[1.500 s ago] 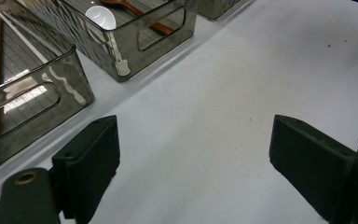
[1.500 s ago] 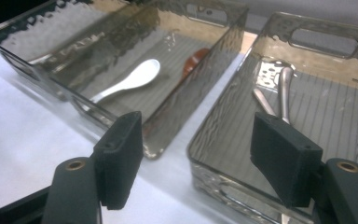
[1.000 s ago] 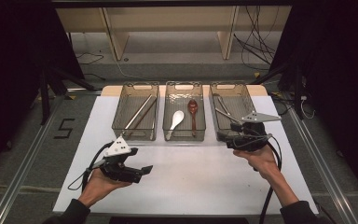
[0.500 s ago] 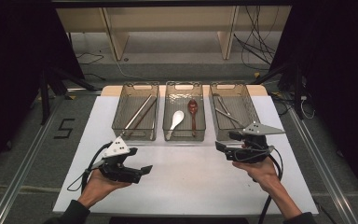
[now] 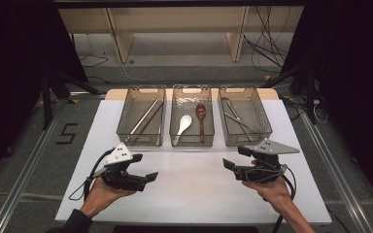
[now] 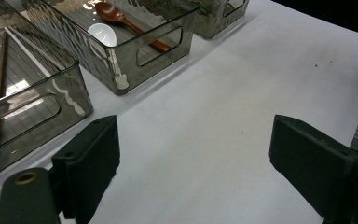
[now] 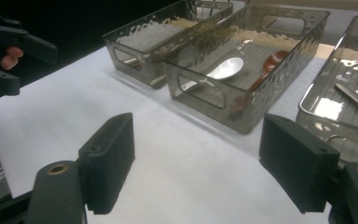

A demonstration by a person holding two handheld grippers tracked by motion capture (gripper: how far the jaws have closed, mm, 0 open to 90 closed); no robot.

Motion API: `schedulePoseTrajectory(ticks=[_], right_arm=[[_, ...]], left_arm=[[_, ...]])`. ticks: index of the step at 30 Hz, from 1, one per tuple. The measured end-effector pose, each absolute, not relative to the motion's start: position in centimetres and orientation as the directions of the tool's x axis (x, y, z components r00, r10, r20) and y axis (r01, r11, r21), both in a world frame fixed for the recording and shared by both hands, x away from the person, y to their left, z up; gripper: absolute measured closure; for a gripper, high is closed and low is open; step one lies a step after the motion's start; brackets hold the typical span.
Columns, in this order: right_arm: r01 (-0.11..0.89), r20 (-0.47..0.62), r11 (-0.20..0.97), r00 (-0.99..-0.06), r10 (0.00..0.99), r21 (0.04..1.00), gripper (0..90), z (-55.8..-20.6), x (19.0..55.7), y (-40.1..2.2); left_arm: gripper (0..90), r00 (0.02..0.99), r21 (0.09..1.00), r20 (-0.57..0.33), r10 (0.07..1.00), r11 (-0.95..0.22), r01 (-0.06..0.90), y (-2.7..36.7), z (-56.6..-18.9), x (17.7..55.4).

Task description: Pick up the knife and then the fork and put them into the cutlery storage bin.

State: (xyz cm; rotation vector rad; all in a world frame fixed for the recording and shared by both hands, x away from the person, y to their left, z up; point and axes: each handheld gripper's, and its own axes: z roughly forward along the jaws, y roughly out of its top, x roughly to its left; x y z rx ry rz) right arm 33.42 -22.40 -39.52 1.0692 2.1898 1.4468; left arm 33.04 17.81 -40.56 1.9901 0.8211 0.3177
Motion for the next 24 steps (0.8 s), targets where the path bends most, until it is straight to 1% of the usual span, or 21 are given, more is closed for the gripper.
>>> schedulePoseTrajectory(ticks=[7, 12, 24], right_arm=[[0.399, 0.144, 0.198, -0.68, 0.718, 0.896, 26.3, -40.0, 32.2, -22.5], [0.405, 0.142, 0.205, -0.677, 0.722, 0.891, 24.0, -40.6, 31.5, -22.5], [0.41, 0.132, 0.205, -0.658, 0.742, 0.889, 22.7, -41.5, 30.3, -23.0]], left_arm=[[15.5, 0.741, 0.842, -0.114, 0.661, -0.333, 0.426, 17.9, -40.5, 32.8], [15.5, 0.741, 0.845, -0.116, 0.661, -0.326, 0.423, 18.0, -40.5, 32.6], [15.5, 0.745, 0.853, -0.123, 0.656, -0.313, 0.417, 18.2, -40.4, 32.0]])
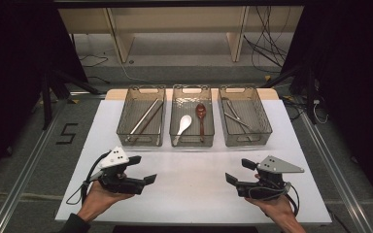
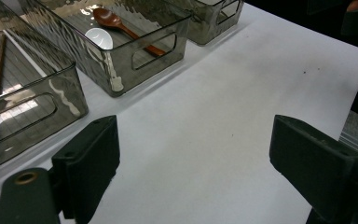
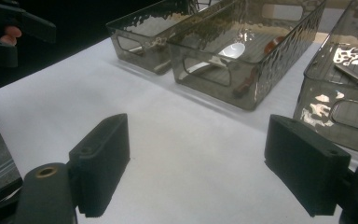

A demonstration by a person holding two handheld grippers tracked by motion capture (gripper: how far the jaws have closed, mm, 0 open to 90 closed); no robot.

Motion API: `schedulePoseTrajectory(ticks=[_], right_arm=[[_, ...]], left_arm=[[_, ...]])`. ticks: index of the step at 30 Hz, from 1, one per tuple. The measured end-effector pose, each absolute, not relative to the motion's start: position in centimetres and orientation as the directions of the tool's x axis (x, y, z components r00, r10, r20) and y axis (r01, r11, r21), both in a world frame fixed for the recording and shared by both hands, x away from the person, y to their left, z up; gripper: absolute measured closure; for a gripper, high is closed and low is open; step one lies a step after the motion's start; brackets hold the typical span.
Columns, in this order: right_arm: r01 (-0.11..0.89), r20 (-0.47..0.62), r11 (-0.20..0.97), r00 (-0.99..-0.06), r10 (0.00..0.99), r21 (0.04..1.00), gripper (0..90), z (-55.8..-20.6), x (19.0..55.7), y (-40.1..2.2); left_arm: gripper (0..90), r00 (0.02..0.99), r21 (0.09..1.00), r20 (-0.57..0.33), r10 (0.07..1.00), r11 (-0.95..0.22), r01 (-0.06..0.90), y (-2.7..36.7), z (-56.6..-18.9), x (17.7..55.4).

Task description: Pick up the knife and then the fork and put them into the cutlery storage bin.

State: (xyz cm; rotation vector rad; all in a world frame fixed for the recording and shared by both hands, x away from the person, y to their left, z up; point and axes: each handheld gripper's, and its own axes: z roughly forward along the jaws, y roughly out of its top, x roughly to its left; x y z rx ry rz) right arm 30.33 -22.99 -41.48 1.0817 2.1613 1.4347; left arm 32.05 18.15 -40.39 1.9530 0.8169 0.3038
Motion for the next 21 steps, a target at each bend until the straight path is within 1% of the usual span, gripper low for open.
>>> schedulePoseTrajectory(ticks=[21], right_arm=[[0.402, 0.122, 0.206, -0.654, 0.747, 0.892, 21.5, -41.34, 30.37, -23.1]], left_arm=[[15.4, 0.741, 0.85, -0.125, 0.659, -0.314, 0.422, 18.22, -40.47, 32.17]])
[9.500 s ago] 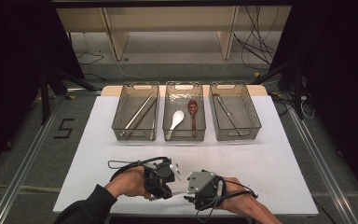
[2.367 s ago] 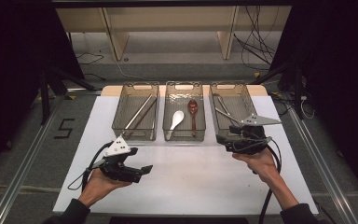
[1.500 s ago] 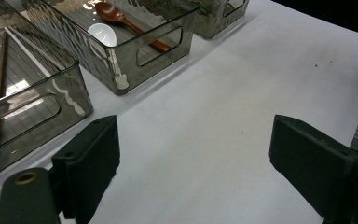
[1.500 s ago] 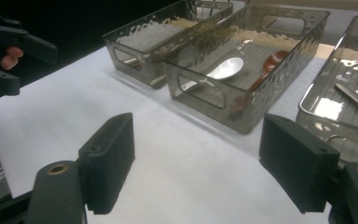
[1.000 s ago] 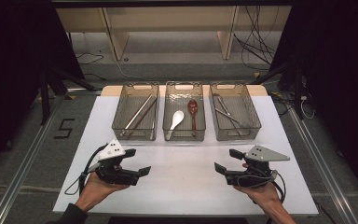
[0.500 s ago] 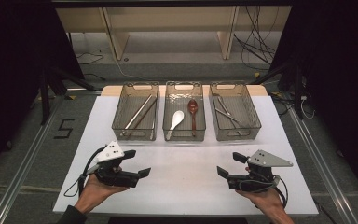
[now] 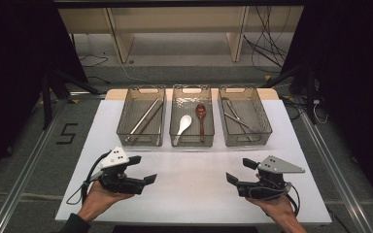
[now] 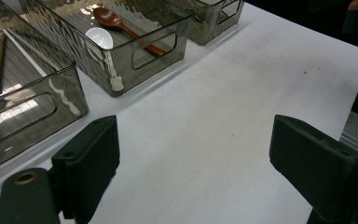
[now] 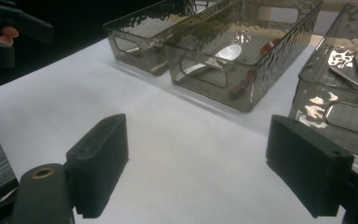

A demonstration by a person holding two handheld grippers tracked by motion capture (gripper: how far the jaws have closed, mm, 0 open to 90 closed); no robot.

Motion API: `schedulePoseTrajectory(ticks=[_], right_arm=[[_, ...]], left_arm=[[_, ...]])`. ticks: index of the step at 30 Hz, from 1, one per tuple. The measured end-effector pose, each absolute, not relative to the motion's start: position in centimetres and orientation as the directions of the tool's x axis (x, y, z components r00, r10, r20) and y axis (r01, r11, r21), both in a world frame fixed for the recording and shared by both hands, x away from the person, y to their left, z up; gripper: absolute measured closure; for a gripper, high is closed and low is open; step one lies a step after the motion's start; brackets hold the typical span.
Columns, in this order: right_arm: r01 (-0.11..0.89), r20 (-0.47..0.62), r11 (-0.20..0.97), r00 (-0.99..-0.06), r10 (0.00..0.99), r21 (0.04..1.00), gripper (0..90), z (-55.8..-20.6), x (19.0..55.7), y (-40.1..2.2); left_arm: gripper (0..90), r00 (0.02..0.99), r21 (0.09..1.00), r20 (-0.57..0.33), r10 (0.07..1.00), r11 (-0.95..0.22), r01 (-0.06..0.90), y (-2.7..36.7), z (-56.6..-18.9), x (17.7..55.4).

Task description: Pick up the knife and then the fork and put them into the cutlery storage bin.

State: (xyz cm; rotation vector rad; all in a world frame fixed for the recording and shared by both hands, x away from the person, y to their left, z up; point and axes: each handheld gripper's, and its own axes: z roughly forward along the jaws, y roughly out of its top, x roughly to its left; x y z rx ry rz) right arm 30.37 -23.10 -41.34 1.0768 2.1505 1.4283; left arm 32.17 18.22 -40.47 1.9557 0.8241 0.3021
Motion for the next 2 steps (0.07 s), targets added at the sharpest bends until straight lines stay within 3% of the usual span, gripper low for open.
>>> schedulePoseTrajectory(ticks=[2], right_arm=[[0.4, 0.121, 0.205, -0.654, 0.747, 0.893, 21.2, -41.33, 30.37, -23.1]], left_arm=[[15.4, 0.741, 0.85, -0.125, 0.659, -0.314, 0.422, 18.22, -40.47, 32.18]])
